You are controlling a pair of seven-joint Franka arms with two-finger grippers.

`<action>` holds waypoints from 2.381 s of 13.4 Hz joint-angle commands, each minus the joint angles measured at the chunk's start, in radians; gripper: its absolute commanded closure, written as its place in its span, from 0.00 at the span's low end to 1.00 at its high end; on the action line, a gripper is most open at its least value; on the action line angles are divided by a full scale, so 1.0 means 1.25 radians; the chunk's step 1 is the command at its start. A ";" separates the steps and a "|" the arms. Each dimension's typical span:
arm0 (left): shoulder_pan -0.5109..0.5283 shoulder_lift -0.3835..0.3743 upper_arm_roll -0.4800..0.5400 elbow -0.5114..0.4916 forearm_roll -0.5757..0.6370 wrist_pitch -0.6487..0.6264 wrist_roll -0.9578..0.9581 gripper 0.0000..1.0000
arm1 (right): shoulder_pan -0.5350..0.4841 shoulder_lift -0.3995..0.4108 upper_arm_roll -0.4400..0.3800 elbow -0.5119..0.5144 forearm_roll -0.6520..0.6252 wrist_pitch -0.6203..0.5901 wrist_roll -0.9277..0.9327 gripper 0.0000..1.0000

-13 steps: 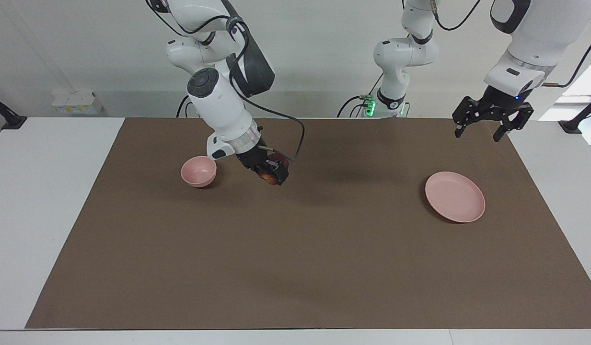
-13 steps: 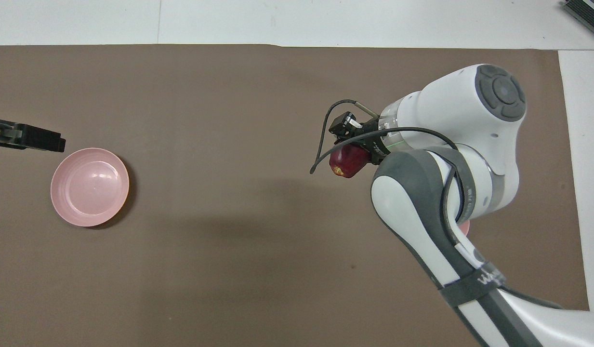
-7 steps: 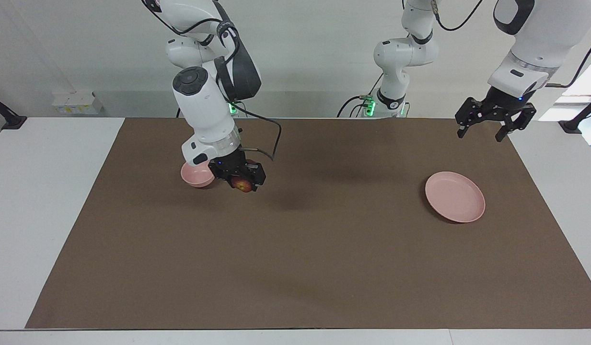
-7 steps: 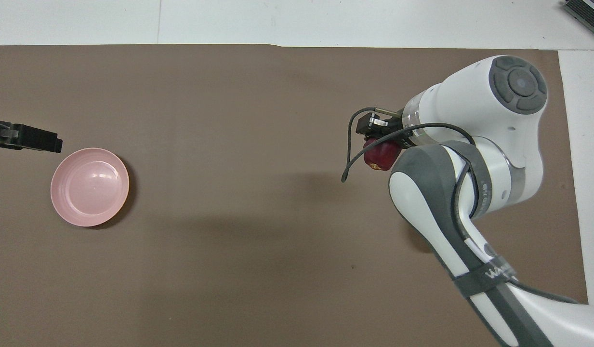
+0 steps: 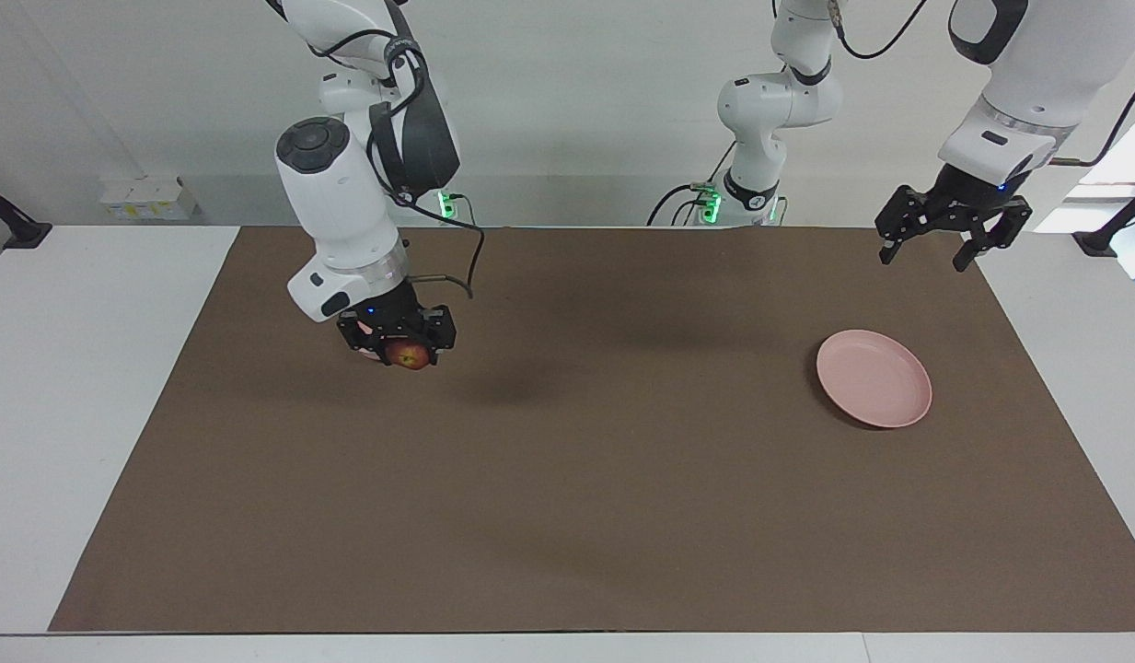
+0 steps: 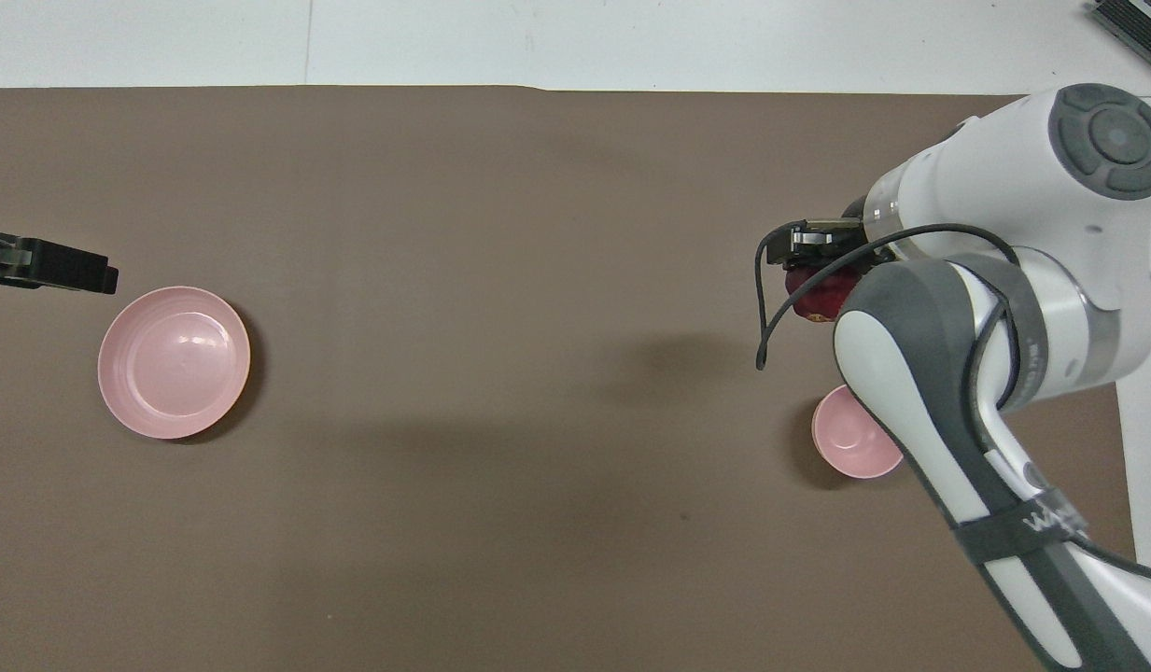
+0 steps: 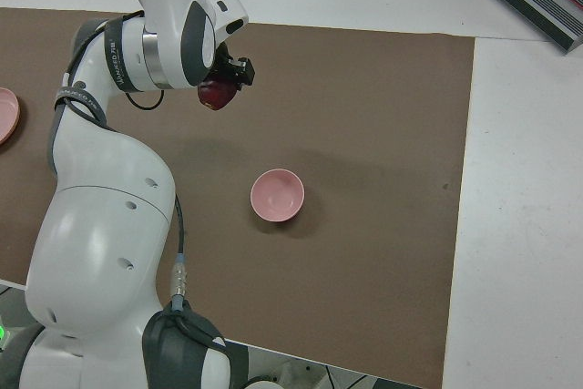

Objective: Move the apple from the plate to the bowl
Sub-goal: 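Lower the apple into the small pink bowl with the right gripper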

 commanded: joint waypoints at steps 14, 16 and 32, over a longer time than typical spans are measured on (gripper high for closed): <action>-0.101 -0.040 0.108 0.001 0.013 -0.072 0.005 0.00 | -0.108 -0.238 0.011 -0.447 -0.025 0.157 -0.132 1.00; -0.096 -0.040 0.113 0.001 0.013 -0.073 0.005 0.00 | -0.103 -0.253 0.011 -0.533 -0.025 0.237 -0.130 1.00; -0.095 -0.040 0.113 0.001 0.013 -0.073 0.005 0.00 | -0.114 -0.207 0.010 -0.382 -0.025 0.120 -0.130 0.00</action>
